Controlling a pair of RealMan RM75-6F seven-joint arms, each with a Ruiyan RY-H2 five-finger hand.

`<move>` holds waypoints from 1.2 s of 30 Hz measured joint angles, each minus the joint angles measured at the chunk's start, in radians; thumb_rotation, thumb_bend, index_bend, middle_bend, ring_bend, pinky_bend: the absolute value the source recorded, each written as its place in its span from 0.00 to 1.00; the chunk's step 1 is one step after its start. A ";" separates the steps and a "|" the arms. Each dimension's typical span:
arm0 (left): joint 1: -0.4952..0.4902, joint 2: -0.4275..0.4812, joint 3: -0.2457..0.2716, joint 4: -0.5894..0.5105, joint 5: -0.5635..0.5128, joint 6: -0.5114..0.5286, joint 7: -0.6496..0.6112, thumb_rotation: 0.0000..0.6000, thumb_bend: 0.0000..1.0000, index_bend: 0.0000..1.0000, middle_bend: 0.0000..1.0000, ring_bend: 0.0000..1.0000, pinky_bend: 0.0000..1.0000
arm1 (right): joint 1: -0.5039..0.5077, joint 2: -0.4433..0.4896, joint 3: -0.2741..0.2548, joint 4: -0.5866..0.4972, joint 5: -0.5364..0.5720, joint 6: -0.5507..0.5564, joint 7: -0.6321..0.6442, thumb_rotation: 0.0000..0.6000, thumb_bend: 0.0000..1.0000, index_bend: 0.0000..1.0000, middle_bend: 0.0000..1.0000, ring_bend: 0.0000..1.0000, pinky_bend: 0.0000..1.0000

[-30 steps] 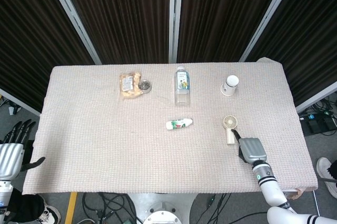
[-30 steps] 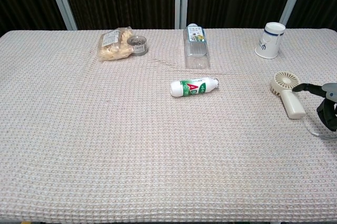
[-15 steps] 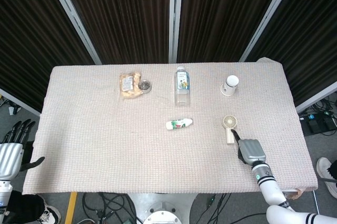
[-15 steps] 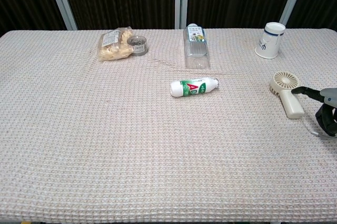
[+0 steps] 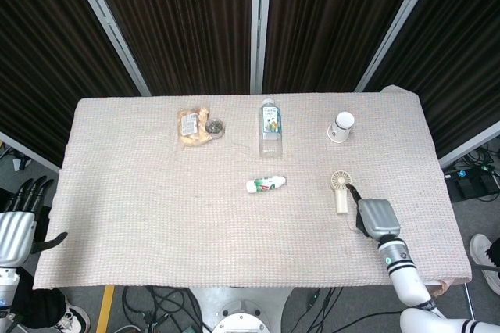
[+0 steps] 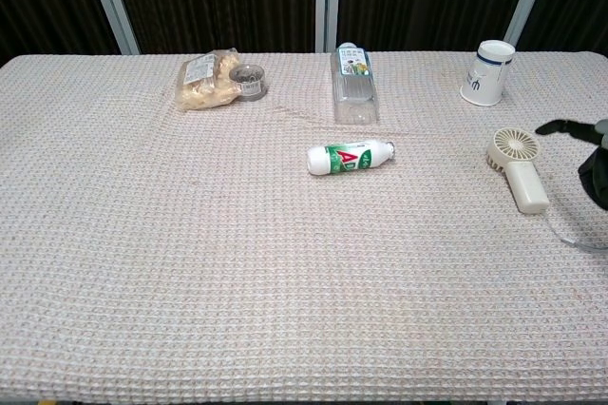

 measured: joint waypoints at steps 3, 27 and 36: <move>-0.001 0.000 0.000 -0.007 0.003 0.001 0.007 1.00 0.05 0.06 0.04 0.00 0.18 | -0.025 0.049 0.007 -0.048 -0.060 0.065 0.027 1.00 1.00 0.01 1.00 0.93 0.90; -0.014 -0.002 0.010 -0.096 0.039 0.004 0.102 1.00 0.05 0.06 0.04 0.00 0.18 | -0.313 0.205 -0.065 0.120 -0.442 0.453 0.326 1.00 1.00 0.00 0.00 0.00 0.00; -0.015 -0.002 0.012 -0.092 0.036 -0.001 0.095 1.00 0.05 0.06 0.04 0.00 0.18 | -0.346 0.132 -0.032 0.293 -0.537 0.563 0.418 1.00 1.00 0.00 0.00 0.00 0.00</move>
